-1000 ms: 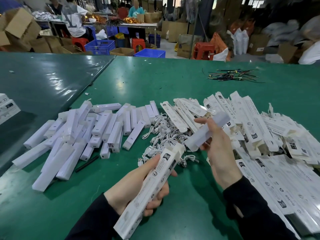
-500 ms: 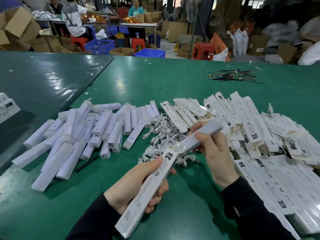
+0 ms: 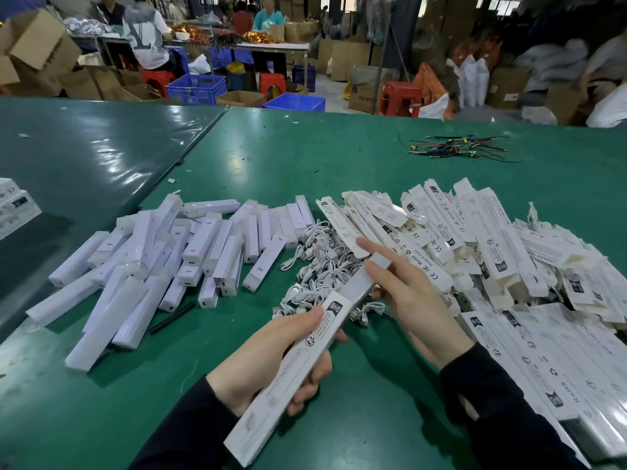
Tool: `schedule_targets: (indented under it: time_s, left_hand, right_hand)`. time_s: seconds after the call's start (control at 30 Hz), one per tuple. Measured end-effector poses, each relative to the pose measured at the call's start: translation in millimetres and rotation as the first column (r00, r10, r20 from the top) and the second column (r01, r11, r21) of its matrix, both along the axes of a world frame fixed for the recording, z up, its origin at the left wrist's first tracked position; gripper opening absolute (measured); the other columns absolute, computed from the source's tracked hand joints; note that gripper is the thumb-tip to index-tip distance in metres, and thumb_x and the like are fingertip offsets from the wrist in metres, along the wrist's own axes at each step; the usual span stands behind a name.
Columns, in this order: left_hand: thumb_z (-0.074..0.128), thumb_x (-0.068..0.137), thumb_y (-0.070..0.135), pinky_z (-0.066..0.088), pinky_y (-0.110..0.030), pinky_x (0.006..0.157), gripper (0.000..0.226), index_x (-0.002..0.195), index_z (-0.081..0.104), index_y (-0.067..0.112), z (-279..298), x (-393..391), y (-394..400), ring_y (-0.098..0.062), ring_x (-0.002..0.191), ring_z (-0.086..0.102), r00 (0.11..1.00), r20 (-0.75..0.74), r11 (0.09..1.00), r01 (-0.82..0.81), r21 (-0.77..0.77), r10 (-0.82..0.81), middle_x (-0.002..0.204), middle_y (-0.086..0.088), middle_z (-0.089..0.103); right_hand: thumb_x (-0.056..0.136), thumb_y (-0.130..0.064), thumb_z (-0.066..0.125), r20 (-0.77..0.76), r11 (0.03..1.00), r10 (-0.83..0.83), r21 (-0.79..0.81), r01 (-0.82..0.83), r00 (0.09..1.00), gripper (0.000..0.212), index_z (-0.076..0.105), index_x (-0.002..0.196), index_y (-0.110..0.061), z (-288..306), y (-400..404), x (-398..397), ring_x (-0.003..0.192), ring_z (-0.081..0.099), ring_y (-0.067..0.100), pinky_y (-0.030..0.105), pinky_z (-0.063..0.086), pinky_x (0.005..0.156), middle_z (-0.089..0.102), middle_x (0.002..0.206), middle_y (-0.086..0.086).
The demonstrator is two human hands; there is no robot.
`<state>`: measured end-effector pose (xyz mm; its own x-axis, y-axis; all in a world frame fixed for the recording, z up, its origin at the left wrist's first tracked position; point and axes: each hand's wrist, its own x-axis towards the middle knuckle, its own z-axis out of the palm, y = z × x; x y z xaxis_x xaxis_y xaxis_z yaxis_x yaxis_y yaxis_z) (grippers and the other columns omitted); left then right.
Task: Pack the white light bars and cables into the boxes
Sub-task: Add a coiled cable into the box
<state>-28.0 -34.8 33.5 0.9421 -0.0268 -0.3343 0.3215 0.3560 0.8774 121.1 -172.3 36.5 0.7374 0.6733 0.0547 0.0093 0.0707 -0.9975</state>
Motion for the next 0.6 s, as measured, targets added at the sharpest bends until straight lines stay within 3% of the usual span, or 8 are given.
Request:
schedule_targets:
  time_s: [0.1,0.2,0.23,0.37,0.47,0.5,0.53,0.6]
  left_hand:
    - [0.053,0.084,0.054,0.038,-0.018,0.036,0.04,0.09,0.068,0.018,-1.2,1.2,-4.5,-0.016,0.036,0.041,1.0,0.016,0.999,-0.025,0.032,0.024,0.057,-0.007,0.048]
    - [0.052,0.084,0.054,0.037,-0.017,0.036,0.039,0.089,0.069,0.019,0.0,2.3,-5.3,-0.015,0.035,0.04,0.999,0.018,0.999,-0.048,-0.014,0.048,0.057,-0.006,0.046]
    - [0.052,0.084,0.054,0.036,-0.016,0.036,0.041,0.091,0.068,0.018,0.6,2.5,-4.5,-0.015,0.035,0.04,0.998,0.015,0.998,-0.061,-0.031,0.062,0.057,-0.006,0.046]
    - [0.056,0.086,0.054,0.036,-0.017,0.035,0.045,0.097,0.063,0.011,-0.6,2.3,-6.6,-0.015,0.035,0.04,0.998,-0.009,0.998,-0.059,-0.009,0.059,0.057,-0.008,0.046]
    - [0.058,0.086,0.054,0.037,-0.017,0.035,0.044,0.093,0.053,0.011,-2.7,1.2,-8.7,-0.015,0.035,0.04,1.0,-0.008,0.999,-0.029,0.013,0.029,0.059,-0.008,0.047]
    - [0.056,0.085,0.053,0.037,-0.017,0.035,0.042,0.092,0.054,0.012,-2.1,1.1,-8.8,-0.015,0.035,0.04,1.0,-0.005,1.0,-0.022,0.014,0.022,0.059,-0.008,0.047]
    - [0.057,0.087,0.052,0.037,-0.017,0.035,0.041,0.093,0.058,0.012,-0.9,1.2,-8.4,-0.015,0.035,0.04,1.0,0.003,1.0,-0.02,0.004,0.019,0.06,-0.008,0.047]
    - [0.056,0.091,0.052,0.037,-0.017,0.035,0.042,0.101,0.062,0.011,0.4,1.7,-6.1,-0.014,0.035,0.04,0.998,0.021,0.998,-0.056,-0.037,0.057,0.059,-0.006,0.046]
  right_hand:
    - [0.062,-0.034,0.079,0.035,0.995,-0.078,0.069,0.075,0.996,0.053,0.061,0.111,-0.022,0.5,0.9,-2.6,0.081,0.065,0.011,0.021,0.054,0.078,0.073,0.087,0.001]
    - [0.069,-0.032,0.075,0.15,0.995,-0.093,0.054,0.086,0.984,0.019,0.073,0.08,-0.017,1.2,5.4,-8.7,0.074,0.065,0.012,0.021,0.052,0.073,0.074,0.082,-0.001]
    - [0.075,-0.034,0.07,0.201,0.996,-0.088,0.016,0.086,0.976,0.019,0.075,0.076,-0.016,-1.1,7.8,-10.3,0.074,0.065,0.013,0.021,0.049,0.075,0.074,0.082,-0.003]
    - [0.084,-0.055,0.046,0.198,0.992,0.054,-0.123,-0.03,0.979,0.054,0.07,0.099,-0.009,-8.1,11.2,-19.8,0.083,0.064,0.002,0.01,0.044,0.076,0.069,0.085,-0.009]
    - [0.091,-0.067,0.033,0.197,0.936,0.263,-0.292,-0.199,0.945,0.059,0.065,0.116,-0.024,-9.2,9.1,-24.3,0.106,0.058,-0.006,0.004,0.037,0.087,0.066,0.111,-0.014]
    - [0.092,-0.064,0.031,0.184,0.928,0.295,-0.287,-0.236,0.938,0.058,0.065,0.116,-0.024,-8.4,8.8,-24.2,0.102,0.06,-0.004,0.004,0.038,0.086,0.068,0.105,-0.016]
    - [0.093,-0.058,0.031,0.172,0.94,0.282,-0.245,-0.236,0.944,0.055,0.066,0.114,-0.021,-6.3,8.8,-23.6,0.094,0.063,0.002,0.008,0.043,0.085,0.07,0.091,-0.016]
    - [0.101,-0.042,0.039,0.178,0.994,0.058,-0.105,-0.04,0.982,0.042,0.071,0.101,-0.016,-2.1,9.3,-20.0,0.089,0.065,0.012,0.027,0.048,0.089,0.072,0.082,-0.012]
